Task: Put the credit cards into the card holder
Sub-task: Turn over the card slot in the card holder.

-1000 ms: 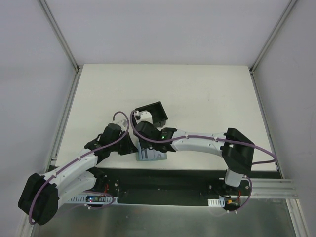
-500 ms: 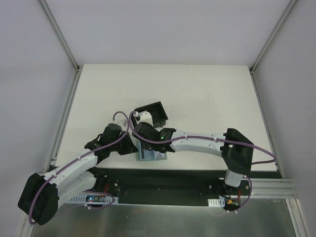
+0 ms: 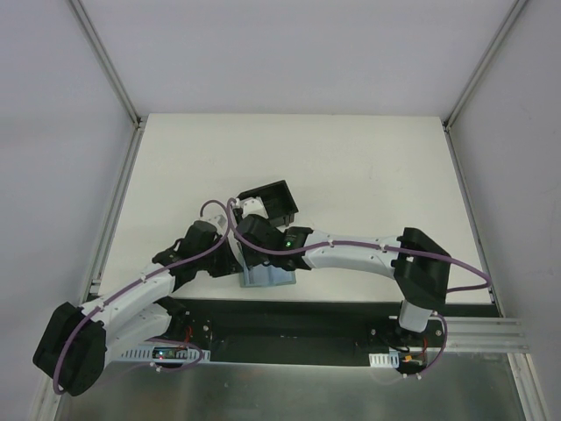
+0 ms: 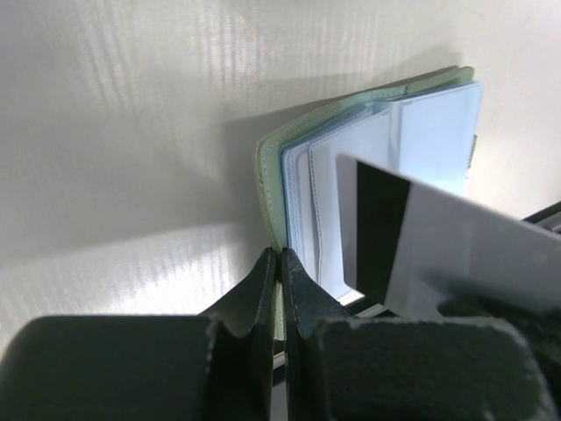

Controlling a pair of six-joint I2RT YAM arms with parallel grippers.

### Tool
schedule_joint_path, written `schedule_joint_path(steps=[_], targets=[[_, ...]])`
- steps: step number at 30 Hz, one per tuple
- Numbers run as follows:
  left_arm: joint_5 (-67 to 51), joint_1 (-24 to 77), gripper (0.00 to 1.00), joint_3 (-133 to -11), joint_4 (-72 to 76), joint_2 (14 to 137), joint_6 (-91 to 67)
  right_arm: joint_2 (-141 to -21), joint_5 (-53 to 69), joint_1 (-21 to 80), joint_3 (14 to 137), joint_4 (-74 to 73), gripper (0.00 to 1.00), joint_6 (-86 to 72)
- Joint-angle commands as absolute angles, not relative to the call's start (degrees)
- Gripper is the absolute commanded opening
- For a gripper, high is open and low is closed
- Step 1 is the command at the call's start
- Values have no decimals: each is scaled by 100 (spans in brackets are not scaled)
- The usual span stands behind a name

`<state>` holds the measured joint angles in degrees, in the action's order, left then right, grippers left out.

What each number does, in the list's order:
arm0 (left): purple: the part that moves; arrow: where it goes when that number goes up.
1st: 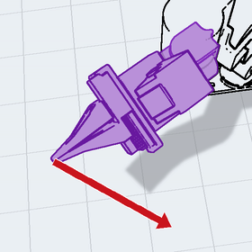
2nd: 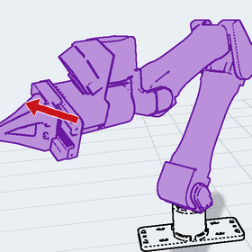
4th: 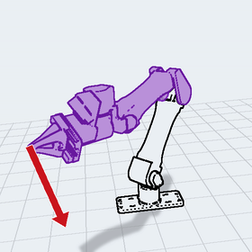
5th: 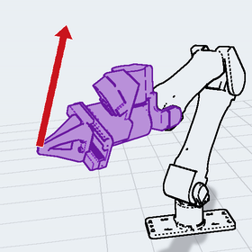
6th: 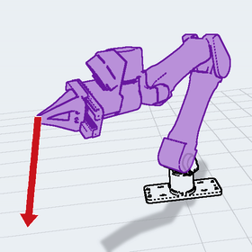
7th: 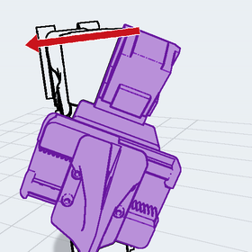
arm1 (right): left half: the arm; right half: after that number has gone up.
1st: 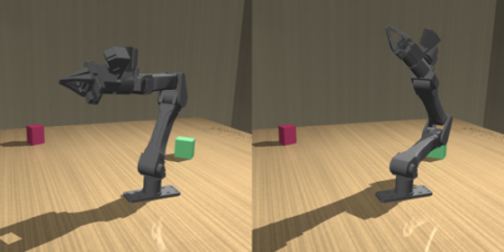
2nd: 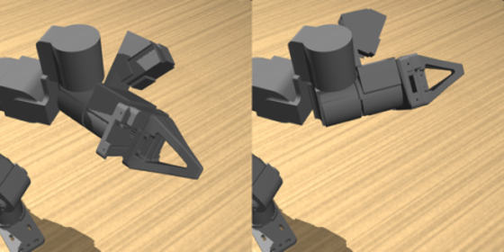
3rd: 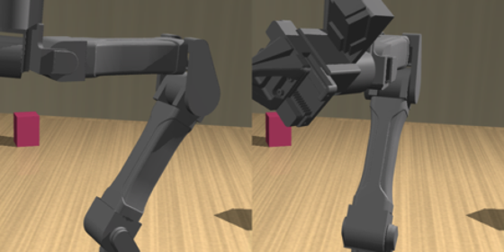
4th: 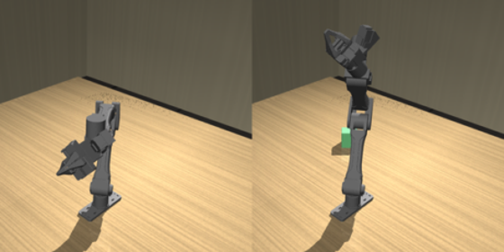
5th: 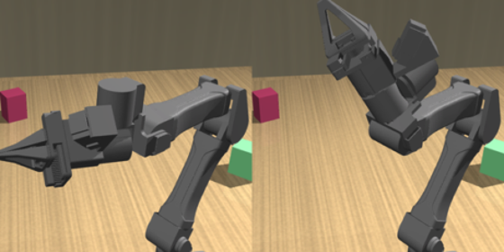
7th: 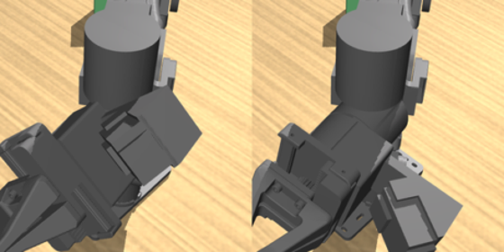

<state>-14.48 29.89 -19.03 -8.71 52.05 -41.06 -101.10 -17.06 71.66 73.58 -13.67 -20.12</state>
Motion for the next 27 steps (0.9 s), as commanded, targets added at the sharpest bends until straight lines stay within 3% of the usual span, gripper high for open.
schedule_joint_path(steps=[1,15,27], targets=[[-1222,2936,0,-1784,-853,5317,-4166,-9651,-1371,7128,7313,-914,0,-1898],[-1020,2936,0,-1767,-852,5528,-4052,-8912,606,5986,5073,1009,0,-3409],[-1002,2936,0,-1802,-853,5634,-4043,-8710,695,5722,4123,1818,1,-4051]])
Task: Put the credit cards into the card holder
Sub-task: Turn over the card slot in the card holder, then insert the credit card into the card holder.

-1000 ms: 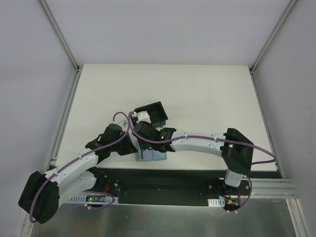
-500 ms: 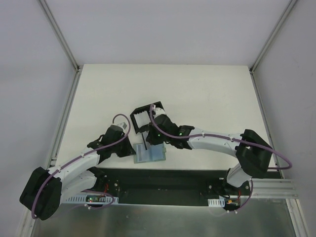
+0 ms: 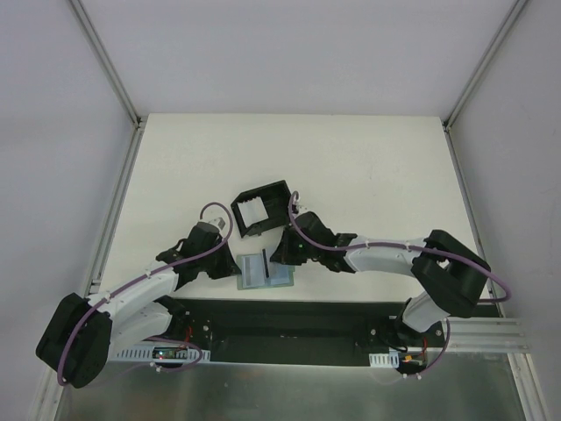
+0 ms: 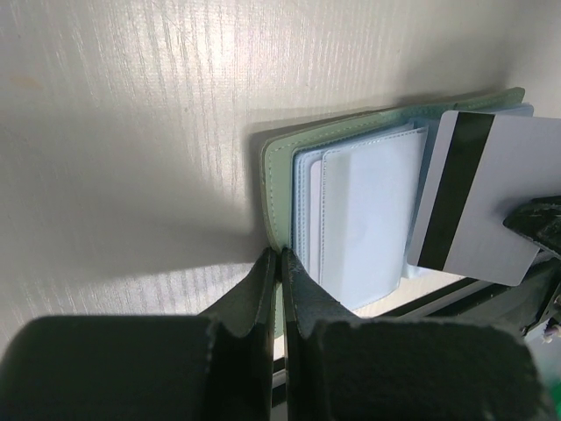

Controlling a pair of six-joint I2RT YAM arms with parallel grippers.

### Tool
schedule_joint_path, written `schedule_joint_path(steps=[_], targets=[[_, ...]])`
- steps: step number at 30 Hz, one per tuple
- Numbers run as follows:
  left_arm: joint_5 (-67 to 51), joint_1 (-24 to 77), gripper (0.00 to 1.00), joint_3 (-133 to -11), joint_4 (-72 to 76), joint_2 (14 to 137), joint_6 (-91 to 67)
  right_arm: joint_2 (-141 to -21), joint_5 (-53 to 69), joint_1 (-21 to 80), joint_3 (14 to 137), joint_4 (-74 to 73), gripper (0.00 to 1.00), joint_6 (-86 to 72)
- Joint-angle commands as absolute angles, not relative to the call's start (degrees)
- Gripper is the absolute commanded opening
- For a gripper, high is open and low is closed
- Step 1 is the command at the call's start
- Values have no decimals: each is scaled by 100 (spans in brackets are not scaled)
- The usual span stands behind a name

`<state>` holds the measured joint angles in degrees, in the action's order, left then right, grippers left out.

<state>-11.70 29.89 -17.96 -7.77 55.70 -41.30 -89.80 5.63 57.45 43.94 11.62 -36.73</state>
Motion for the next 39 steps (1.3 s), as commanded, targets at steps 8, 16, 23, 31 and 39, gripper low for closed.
schedule_joint_path(steps=[8,16,23,31,39], targets=[[-1037,2936,0,-1793,-852,5634,-4061,-8622,721,5599,3727,2127,0,-4236],[-1063,2936,0,-1837,-852,5669,-4069,-8877,949,5599,3560,2698,0,-4579],[-1064,2936,0,-1819,-844,5669,-4069,-8965,985,5599,3428,2918,1,-4720],[-1072,2936,0,-1837,-844,5687,-4052,-8728,1019,5485,3331,2918,0,-4605],[-1081,2936,0,-1837,-844,5704,-4043,-8982,1230,5440,3313,3101,1,-4640]])
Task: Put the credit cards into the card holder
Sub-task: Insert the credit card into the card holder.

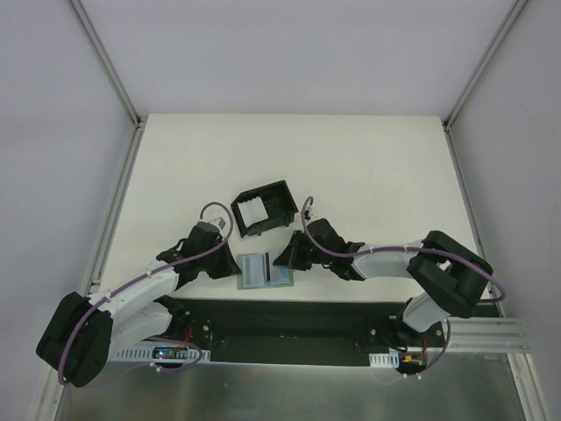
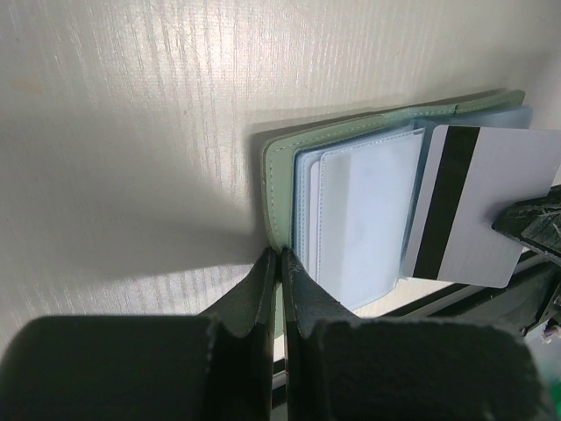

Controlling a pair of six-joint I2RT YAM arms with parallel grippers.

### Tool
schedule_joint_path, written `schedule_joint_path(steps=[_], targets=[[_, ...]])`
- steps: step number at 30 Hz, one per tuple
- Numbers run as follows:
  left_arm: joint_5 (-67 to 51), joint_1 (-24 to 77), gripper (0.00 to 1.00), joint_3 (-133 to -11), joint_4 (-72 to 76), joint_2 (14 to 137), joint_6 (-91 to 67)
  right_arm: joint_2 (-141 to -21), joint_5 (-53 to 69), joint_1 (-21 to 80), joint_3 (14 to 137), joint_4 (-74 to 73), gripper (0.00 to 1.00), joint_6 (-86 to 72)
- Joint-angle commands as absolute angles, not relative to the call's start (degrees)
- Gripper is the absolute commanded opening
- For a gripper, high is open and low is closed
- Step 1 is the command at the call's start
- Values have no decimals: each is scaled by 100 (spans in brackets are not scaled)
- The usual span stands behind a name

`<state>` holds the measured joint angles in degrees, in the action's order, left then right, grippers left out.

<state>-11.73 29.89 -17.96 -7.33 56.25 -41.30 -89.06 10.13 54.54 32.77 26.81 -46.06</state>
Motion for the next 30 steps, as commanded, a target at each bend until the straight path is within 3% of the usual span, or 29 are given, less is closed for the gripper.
schedule_joint_path(steps=[1,30], targets=[[-1098,2936,0,-1837,-852,5713,-4034,-9035,1265,5432,3313,3163,0,-4649],[-1081,2936,0,-1828,-844,5695,-4078,-9615,1389,5493,3313,3236,0,-5036]])
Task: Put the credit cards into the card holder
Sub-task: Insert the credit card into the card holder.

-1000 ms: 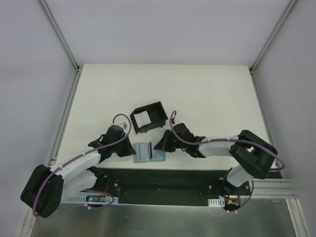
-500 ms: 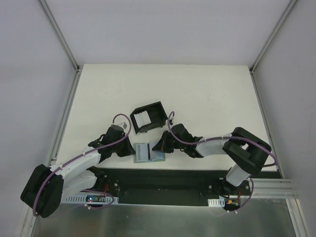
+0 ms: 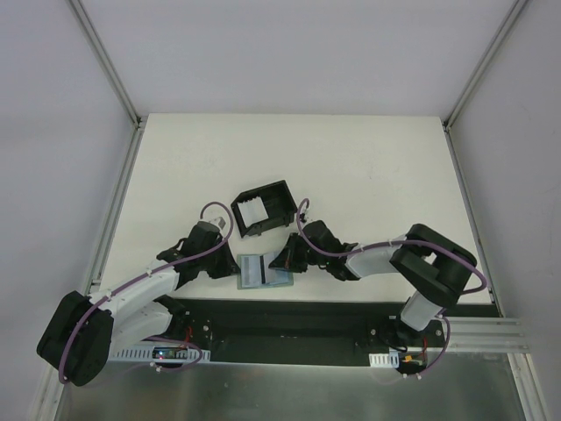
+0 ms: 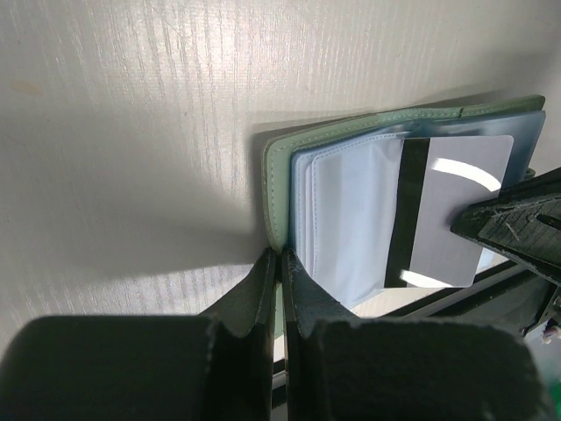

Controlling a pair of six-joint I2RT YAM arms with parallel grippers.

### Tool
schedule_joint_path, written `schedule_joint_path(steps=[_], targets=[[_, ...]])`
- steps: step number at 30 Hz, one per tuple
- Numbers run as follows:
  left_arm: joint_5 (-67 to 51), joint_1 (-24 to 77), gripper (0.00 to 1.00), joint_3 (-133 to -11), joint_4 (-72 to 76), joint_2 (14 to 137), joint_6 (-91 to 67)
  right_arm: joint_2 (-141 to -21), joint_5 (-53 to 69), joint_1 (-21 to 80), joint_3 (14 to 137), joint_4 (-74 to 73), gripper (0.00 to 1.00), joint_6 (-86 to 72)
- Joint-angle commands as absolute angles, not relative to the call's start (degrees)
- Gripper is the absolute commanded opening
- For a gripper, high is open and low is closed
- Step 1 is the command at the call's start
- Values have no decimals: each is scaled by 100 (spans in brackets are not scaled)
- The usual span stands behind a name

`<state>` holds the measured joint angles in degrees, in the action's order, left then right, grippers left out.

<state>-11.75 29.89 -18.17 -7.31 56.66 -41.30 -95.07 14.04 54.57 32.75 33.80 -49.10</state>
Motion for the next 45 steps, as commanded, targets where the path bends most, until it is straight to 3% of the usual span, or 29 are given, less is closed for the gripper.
schedule_joint_path(steps=[1,13,21,25,36,45], targets=[[-1090,2936,0,-1837,-844,5678,-4078,-9641,1363,5502,3348,3182,0,-5062],[-1134,2936,0,-1837,-844,5678,-4087,-10046,1248,5739,3911,2743,1,-4939],[-1099,2936,0,-1819,-844,5643,-4069,-9300,493,5766,4130,1330,33,-4326],[-1125,2936,0,-1819,-844,5669,-4052,-9219,316,5827,4394,835,45,-4043],[-1151,2936,0,-1846,-844,5608,-4043,-10133,1081,6091,5308,817,45,-3920],[-1134,2936,0,-1802,-844,5572,-4061,-10046,1090,6126,5423,1063,41,-3779]])
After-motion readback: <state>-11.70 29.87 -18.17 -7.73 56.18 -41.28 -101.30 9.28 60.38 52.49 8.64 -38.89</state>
